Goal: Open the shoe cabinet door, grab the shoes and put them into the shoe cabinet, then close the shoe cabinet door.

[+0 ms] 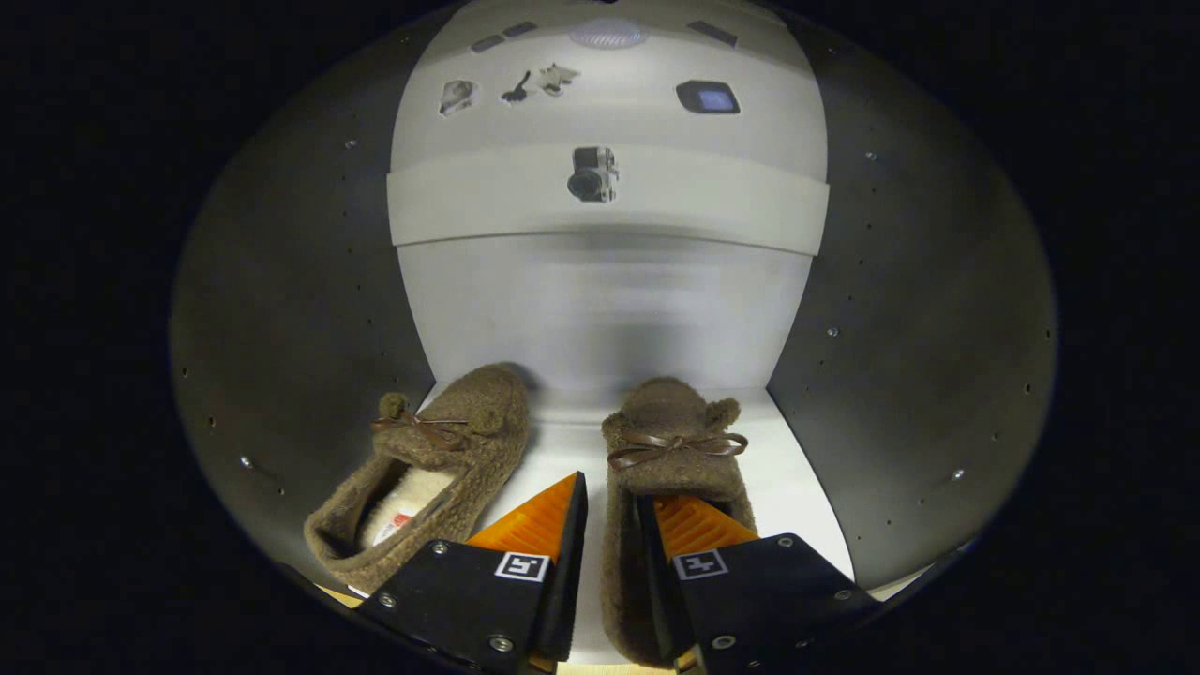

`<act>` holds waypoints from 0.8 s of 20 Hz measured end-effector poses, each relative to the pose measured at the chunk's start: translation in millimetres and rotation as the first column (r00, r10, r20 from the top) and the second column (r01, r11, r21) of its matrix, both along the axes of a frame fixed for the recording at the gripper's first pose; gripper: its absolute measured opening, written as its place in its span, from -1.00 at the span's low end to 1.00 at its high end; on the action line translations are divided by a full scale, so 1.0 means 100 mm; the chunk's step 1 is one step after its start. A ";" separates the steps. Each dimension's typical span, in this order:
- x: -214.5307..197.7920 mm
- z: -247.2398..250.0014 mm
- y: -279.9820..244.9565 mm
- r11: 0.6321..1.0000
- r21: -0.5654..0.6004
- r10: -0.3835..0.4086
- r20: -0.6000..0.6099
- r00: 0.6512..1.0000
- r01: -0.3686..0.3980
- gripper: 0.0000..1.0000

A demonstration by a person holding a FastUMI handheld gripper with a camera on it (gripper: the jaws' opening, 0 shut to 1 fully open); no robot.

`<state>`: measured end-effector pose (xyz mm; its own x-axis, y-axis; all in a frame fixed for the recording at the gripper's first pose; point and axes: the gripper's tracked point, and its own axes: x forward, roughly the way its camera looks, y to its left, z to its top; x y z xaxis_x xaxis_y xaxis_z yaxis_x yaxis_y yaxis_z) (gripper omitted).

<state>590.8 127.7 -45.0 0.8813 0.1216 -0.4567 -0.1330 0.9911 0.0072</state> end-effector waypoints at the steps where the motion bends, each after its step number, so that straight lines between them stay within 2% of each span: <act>1: -0.07 0.03 -0.02 1.000 0.000 0.001 0.006 1.000 -0.001 -0.31; 5: -0.36 0.27 -0.06 1.000 0.023 -0.011 0.057 0.998 0.010 -0.24; 16: -1.41 0.77 -0.05 1.000 0.027 -0.003 0.176 0.984 -0.002 -0.24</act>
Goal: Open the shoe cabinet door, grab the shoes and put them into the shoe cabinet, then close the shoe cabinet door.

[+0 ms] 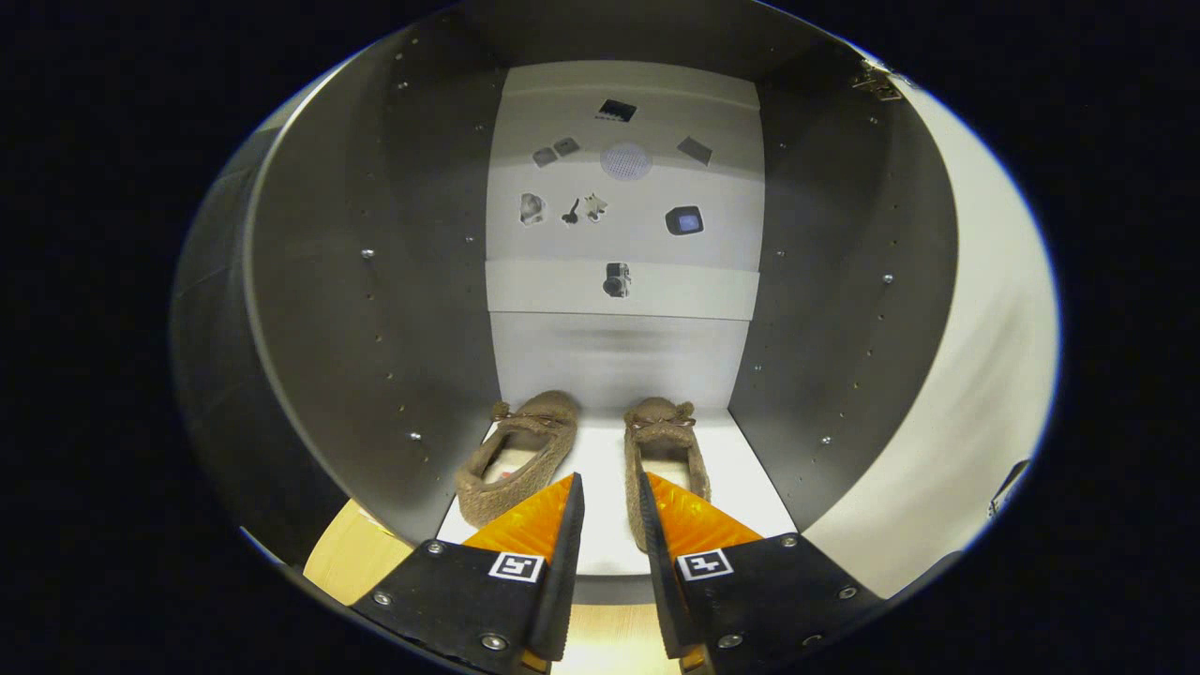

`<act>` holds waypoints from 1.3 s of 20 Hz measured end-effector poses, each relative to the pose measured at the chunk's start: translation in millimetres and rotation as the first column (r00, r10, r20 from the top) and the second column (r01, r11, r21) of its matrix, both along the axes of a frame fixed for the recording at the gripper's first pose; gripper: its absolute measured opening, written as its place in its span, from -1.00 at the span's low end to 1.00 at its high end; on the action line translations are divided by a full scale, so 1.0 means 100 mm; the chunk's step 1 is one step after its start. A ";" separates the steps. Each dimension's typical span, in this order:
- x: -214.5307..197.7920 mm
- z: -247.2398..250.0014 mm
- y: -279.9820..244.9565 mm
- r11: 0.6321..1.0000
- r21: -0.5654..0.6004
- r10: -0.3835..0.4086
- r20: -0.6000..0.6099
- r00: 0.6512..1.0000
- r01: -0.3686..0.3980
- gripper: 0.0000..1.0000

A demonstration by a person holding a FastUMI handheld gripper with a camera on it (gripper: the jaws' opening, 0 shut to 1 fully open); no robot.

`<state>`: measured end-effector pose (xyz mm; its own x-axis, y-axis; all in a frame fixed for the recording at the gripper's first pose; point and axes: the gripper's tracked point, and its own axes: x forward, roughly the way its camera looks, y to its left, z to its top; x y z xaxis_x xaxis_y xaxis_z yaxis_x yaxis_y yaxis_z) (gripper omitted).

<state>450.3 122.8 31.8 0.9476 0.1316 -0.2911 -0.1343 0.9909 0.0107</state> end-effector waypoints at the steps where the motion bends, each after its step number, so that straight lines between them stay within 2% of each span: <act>1: -0.09 0.02 -0.01 1.000 -0.003 -0.001 0.003 1.000 0.001 -0.24; 8: -0.69 0.20 -0.04 0.999 0.032 -0.030 0.060 0.998 0.028 -0.24; 18: -1.62 0.41 -0.13 0.998 0.044 -0.051 0.145 0.988 0.045 0.04; 26: -2.27 0.66 -0.39 0.995 0.062 -0.088 0.207 0.974 0.077 0.12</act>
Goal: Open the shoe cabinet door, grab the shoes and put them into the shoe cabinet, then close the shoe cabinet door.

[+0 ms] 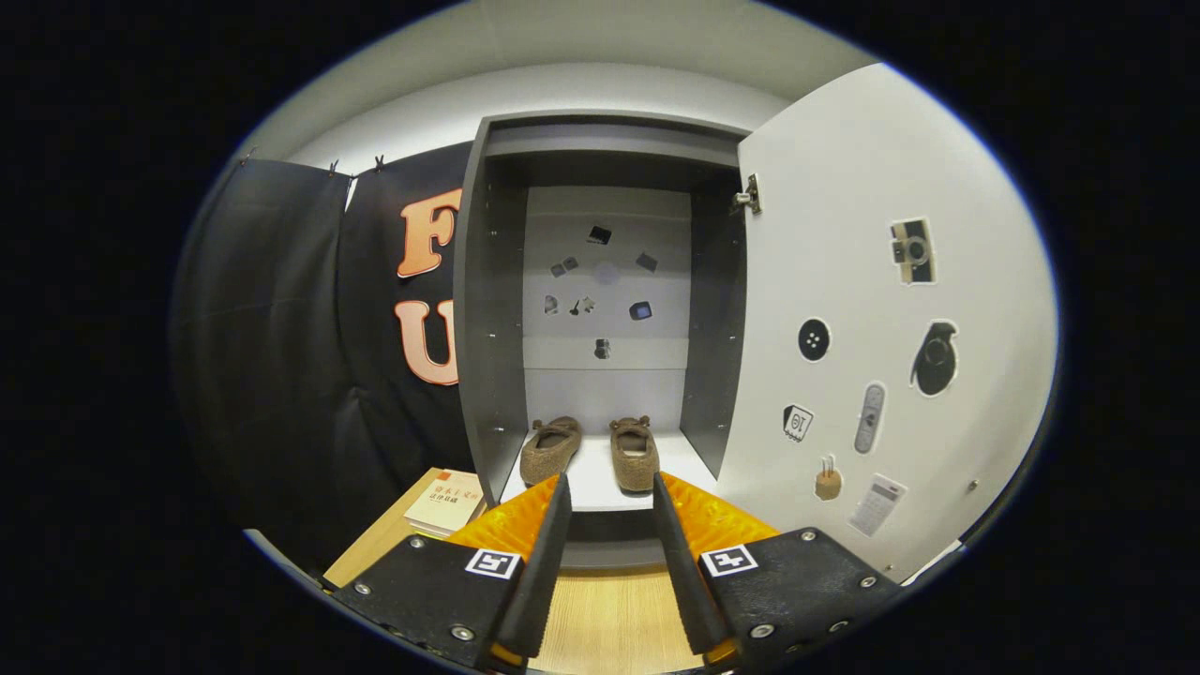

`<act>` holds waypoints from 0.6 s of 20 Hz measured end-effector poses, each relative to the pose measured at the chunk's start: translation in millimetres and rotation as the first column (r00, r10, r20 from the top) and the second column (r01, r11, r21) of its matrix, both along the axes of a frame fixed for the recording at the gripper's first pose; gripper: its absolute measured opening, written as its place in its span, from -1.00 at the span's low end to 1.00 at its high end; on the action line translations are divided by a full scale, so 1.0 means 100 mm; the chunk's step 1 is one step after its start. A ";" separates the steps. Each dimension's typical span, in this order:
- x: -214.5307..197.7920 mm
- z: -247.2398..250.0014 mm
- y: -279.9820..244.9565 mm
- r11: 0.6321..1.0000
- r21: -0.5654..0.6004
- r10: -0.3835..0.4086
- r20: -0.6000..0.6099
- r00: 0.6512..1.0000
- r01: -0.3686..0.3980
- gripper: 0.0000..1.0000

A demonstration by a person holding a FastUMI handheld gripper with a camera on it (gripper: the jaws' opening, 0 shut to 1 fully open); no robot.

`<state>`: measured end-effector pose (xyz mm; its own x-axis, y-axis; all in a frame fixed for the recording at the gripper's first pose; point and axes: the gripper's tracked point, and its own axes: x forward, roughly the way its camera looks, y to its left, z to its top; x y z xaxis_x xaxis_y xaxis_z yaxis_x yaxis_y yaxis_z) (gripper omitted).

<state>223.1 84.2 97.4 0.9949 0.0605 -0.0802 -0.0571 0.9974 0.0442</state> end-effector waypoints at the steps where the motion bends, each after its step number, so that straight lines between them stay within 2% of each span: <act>1: -0.06 0.01 -0.05 1.000 0.000 -0.004 0.003 1.000 0.004 0.13; 12: -0.78 0.09 -0.66 0.997 0.002 -0.071 0.023 0.997 0.071 0.13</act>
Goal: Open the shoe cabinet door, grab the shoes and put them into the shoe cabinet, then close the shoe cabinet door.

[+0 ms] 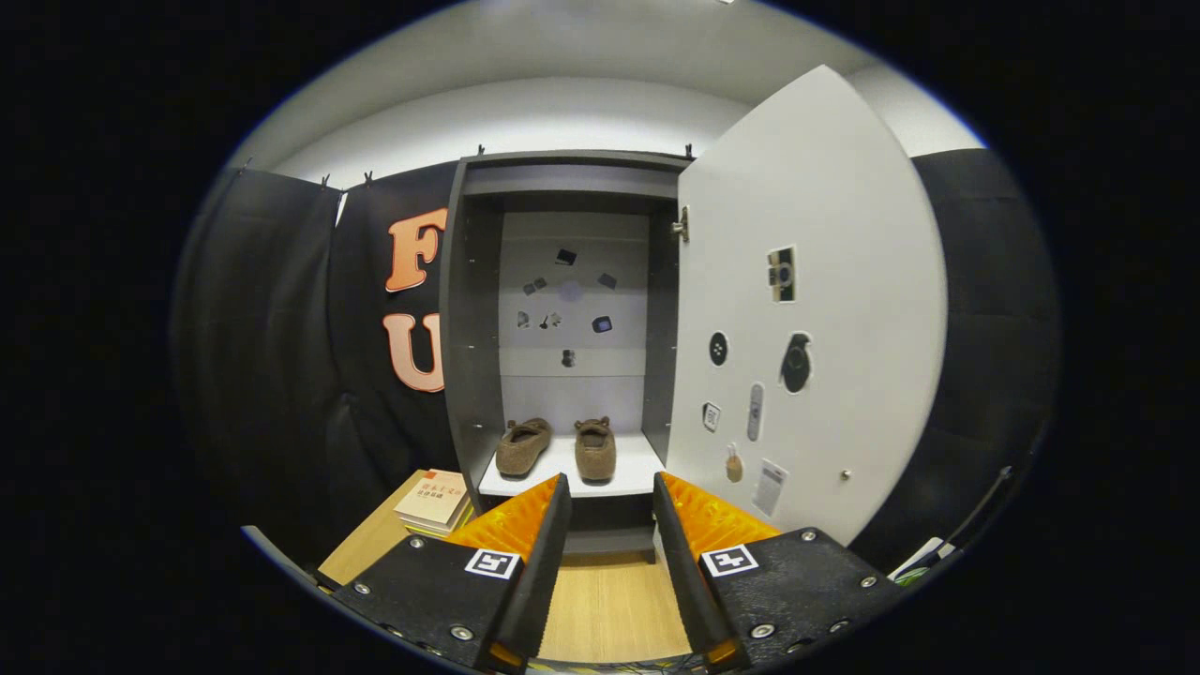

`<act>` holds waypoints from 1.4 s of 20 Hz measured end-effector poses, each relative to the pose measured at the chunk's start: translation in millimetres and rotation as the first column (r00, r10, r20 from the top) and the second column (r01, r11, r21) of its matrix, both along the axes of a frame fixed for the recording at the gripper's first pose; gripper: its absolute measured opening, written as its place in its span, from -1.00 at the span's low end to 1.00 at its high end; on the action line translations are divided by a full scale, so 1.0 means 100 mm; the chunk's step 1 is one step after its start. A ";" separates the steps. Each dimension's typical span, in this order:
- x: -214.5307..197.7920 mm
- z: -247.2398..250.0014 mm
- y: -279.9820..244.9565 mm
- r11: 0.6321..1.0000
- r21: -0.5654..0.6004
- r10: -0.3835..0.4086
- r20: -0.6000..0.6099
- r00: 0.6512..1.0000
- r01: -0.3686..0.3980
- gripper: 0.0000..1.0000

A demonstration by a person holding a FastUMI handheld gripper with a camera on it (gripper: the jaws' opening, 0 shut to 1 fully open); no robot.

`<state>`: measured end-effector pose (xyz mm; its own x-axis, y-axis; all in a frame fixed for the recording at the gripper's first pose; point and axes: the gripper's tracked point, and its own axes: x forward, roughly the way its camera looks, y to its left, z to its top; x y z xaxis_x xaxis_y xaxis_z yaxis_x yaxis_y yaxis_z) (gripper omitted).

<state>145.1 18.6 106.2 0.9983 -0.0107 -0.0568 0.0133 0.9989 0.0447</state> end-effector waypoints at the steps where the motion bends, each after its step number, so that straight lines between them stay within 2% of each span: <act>1: -0.08 -0.03 -0.09 1.000 -0.008 -0.011 -0.002 1.000 0.010 0.13; 8: -0.60 -0.09 -0.65 0.998 -0.014 -0.063 -0.006 0.998 0.063 0.16; 13: -0.77 -0.30 -1.00 0.997 -0.016 -0.082 -0.023 0.996 0.081 0.23; 21: -0.66 -0.87 -1.79 0.990 0.051 -0.129 -0.095 0.987 0.134 0.31; 24: -0.51 -1.05 -1.93 0.988 0.090 -0.114 -0.115 0.987 0.125 0.33; 28: -0.26 -1.18 -1.98 0.991 0.115 -0.060 -0.126 0.990 0.075 0.34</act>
